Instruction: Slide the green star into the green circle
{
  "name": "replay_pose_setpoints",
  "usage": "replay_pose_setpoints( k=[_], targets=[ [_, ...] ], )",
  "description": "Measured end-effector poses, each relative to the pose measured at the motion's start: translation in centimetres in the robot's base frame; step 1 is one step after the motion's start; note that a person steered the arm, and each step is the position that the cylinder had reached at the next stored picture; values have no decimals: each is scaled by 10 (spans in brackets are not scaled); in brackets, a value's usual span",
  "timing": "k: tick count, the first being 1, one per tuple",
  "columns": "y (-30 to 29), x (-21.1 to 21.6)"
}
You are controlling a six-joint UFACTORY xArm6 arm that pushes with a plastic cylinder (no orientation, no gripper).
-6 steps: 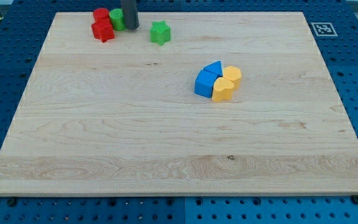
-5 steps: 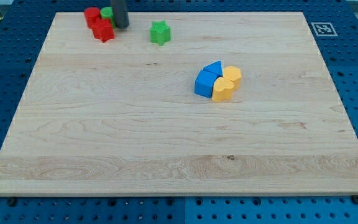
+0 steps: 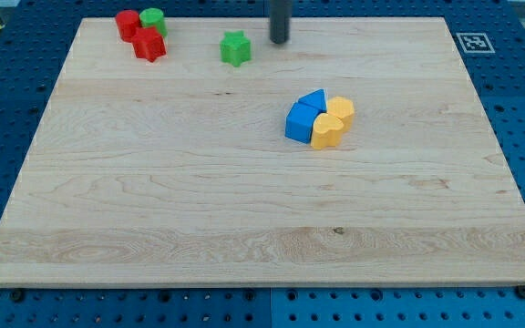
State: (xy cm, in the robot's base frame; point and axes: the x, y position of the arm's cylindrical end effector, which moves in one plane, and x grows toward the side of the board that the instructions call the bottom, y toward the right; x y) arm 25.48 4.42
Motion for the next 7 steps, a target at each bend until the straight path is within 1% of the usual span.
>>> replay_pose_setpoints(
  k=[1, 4, 5, 6, 7],
  targets=[
    [-1, 12],
    [-60, 32],
    [-75, 24],
    [-72, 22],
    [-41, 17]
  ],
)
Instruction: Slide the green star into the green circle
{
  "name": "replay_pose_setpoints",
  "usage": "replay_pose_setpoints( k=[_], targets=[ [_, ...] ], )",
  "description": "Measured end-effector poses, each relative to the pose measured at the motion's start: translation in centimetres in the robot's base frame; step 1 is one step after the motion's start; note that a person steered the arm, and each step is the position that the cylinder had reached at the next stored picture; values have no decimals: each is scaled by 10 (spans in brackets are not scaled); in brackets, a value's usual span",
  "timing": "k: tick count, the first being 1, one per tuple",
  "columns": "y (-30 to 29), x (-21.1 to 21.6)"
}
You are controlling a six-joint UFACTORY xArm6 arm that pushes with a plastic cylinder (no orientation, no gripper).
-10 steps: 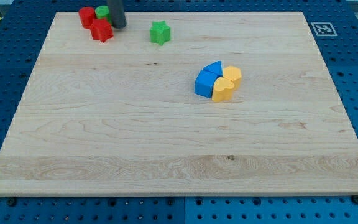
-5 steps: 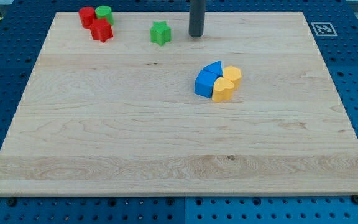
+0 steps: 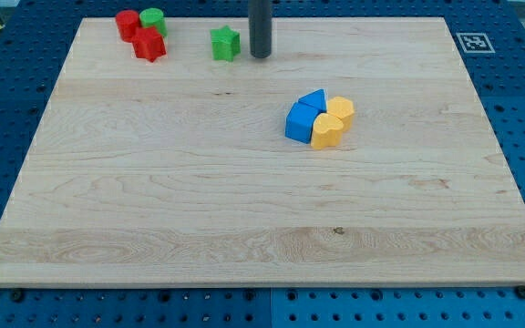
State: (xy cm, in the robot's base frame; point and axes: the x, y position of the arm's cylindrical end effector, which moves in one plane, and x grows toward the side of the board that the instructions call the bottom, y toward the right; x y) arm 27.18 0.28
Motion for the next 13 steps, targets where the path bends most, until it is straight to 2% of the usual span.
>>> replay_pose_setpoints(
  k=[2, 6, 9, 13],
  targets=[
    [-3, -1],
    [-109, -7],
    [-144, -7],
    [-145, -7]
  ],
)
